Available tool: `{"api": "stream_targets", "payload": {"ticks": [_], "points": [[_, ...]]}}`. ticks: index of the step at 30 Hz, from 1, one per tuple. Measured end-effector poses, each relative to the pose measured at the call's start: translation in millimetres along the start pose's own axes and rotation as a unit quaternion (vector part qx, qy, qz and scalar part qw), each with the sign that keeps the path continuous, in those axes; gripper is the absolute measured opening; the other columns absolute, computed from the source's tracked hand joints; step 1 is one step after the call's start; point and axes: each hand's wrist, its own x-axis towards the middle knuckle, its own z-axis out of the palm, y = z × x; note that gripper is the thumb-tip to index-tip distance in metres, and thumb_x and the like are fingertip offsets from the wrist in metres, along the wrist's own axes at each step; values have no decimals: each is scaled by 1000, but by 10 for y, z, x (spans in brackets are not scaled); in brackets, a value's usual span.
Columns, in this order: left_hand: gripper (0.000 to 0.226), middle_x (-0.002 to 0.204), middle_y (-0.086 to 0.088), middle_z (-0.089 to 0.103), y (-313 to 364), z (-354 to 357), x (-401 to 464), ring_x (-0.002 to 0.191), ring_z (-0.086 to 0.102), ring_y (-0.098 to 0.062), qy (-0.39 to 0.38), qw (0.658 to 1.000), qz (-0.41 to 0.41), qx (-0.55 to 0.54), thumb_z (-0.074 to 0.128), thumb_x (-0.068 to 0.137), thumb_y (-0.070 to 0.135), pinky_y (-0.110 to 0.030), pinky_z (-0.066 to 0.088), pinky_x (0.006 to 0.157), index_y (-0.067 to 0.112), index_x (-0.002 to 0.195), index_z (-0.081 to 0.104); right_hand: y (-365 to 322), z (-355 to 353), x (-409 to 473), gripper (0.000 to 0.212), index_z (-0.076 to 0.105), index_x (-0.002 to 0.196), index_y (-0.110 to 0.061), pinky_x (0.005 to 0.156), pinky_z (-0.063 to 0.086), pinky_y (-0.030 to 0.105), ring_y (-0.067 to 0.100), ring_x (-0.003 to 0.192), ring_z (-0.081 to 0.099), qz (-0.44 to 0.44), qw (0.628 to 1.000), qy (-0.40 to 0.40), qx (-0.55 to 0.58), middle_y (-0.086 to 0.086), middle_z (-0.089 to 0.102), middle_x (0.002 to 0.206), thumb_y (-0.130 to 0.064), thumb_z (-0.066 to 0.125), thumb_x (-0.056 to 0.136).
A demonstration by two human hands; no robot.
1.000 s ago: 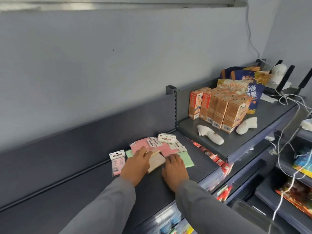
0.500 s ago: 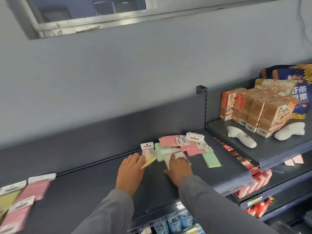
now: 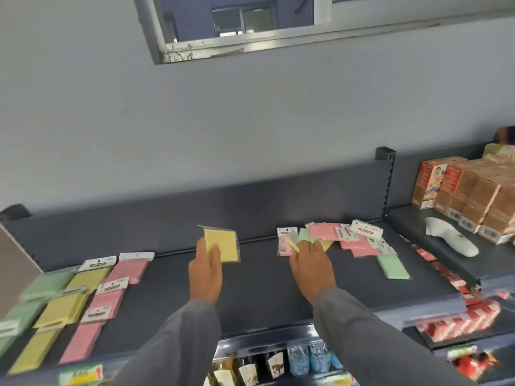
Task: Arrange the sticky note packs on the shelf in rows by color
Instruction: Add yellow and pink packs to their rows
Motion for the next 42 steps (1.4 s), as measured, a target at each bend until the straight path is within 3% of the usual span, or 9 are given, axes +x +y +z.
{"api": "stream_targets", "payload": {"ticks": [2, 5, 7, 16, 23, 26, 30, 36, 42], "points": [[17, 74, -4, 56, -76, -212, 66, 74, 51, -27, 15, 1000, -19, -19, 39, 102, 15, -28, 38, 63, 10, 93, 53, -305, 12, 12, 18, 58, 85, -4, 57, 51, 39, 34, 74, 61, 32, 991, 7, 126, 13, 61, 82, -6, 75, 77], [29, 94, 0, 62, -317, -695, 168, 83, 57, -20, -29, 997, -33, -63, 45, 95, 1, -12, 47, 59, 19, 117, 55, -874, 94, -9, 37, 47, 127, -16, 81, 48, 40, 28, 98, 57, 60, 963, -16, 262, 2, 54, 119, -11, 52, 90], [51, 109, 0, 62, -519, -1069, 214, 93, 62, -19, -66, 992, -37, -105, 48, 93, -5, -27, 59, 59, 26, 135, 45, -1280, 118, -62, 54, 36, 140, -28, 79, 49, 44, 28, 90, 57, 41, 957, -35, 286, -3, 47, 123, -10, 48, 90], [65, 142, -3, 52, -1676, -2935, 375, 114, 63, -30, -111, 986, -7, -124, 53, 93, -3, -48, 60, 84, 42, 141, 47, -3131, 587, -275, 60, 38, 142, -24, 63, 47, 31, 15, 71, 58, 32, 943, -63, 326, -22, 25, 146, -1, 46, 88], [63, 149, 6, 42, -2254, -3707, 545, 112, 62, -25, -99, 990, -46, -85, 52, 96, -6, -27, 60, 68, 35, 143, 47, -3980, 677, -324, 58, 37, 141, -27, 69, 57, 30, 13, 83, 62, 17, 930, -83, 358, -22, 28, 144, 0, 47, 91], [65, 147, 12, 42, -2321, -3894, 584, 120, 59, -25, -90, 994, -26, -56, 52, 95, -7, -34, 61, 73, 38, 141, 45, -4175, 702, -150, 59, 39, 142, -22, 66, 53, 33, 15, 80, 61, 3, 934, -79, 349, -22, 27, 145, 3, 45, 89], [66, 152, 17, 39, -2464, -4065, 755, 132, 49, -27, -92, 996, -5, -17, 54, 94, 0, -48, 43, 111, 37, 147, 43, -4421, 772, 105, 60, 38, 143, -20, 71, 54, 39, 14, 80, 61, -2, 928, -70, 366, -18, 26, 147, 5, 43, 88], [65, 144, 13, 43, -2600, -4032, 1324, 122, 47, -12, -96, 994, -26, 42, 59, 93, -3, -16, 36, 93, 31, 147, 43, -4561, 1024, 210, 66, 33, 144, -23, 62, 50, 40, 18, 67, 58, 8, 947, -85, 309, -19, 20, 150, 8, 42, 86], [66, 148, 9, 42, -2861, -3682, 1993, 128, 41, -5, -178, 984, 4, 31, 61, 92, -4, -23, 35, 110, 25, 148, 42, -4630, 1108, 548, 64, 31, 139, -28, 65, 55, 47, 21, 68, 61, 27, 962, -60, 263, -22, 20, 147, 6, 42, 86]]}}
